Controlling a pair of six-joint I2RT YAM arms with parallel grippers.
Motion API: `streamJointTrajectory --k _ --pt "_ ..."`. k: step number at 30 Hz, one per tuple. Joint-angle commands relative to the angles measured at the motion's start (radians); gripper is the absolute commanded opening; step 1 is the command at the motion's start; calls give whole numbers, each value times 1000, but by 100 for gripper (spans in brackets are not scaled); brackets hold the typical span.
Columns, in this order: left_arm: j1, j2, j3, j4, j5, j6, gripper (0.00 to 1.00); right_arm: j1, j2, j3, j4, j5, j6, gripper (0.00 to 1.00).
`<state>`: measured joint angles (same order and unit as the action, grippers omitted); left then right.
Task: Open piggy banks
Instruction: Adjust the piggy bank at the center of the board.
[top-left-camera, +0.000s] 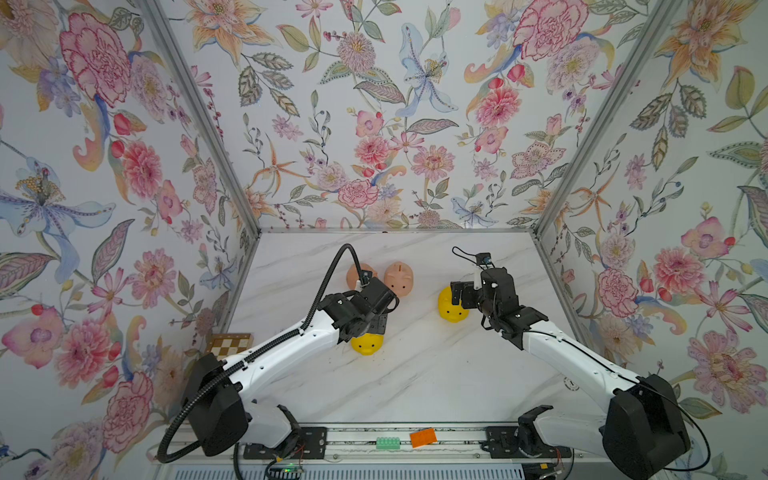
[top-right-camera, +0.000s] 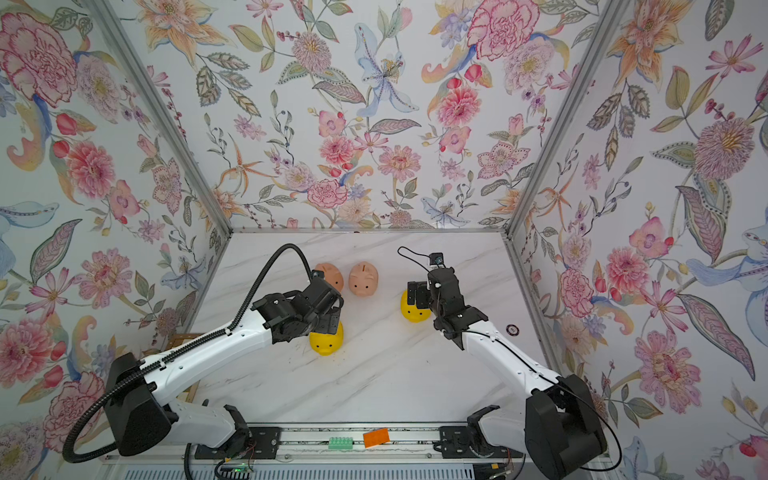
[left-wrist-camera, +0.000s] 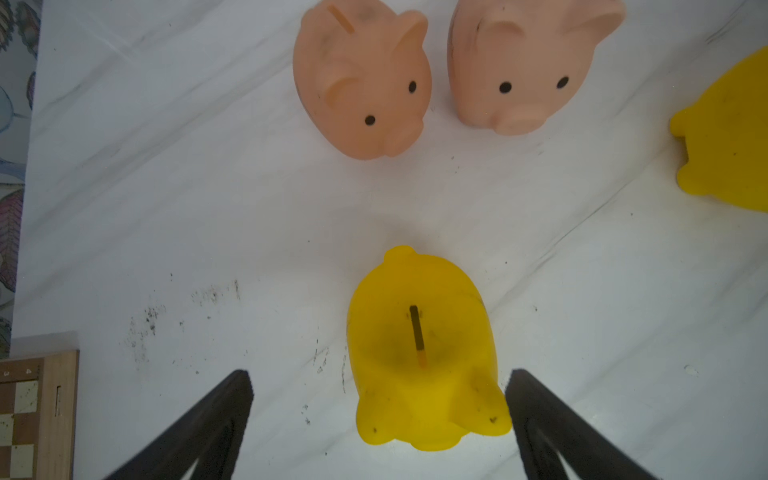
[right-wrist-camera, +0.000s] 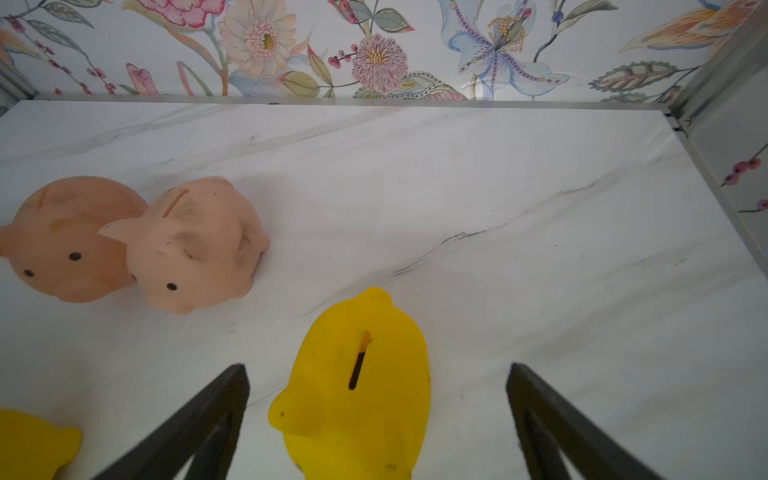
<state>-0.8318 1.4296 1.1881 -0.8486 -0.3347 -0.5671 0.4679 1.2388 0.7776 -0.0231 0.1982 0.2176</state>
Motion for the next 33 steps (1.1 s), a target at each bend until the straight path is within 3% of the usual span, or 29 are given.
streamJointTrajectory --k 1,10,19,28,33 --pt "-8 40 42 -128 78 -66 99 32 -48 -57 -32 -60 42 99" --pt "-16 104 44 -95 145 -117 99 122 -166 -168 0 -89 58 99" --pt "-23 126 -10 -29 125 -173 99 137 -253 -213 -1 -118 48 99" --pt "-22 193 -28 -12 113 -181 93 147 -254 -212 5 -129 39 99" --pt "-22 182 -28 -5 112 -168 79 152 -257 -208 2 -128 39 99"
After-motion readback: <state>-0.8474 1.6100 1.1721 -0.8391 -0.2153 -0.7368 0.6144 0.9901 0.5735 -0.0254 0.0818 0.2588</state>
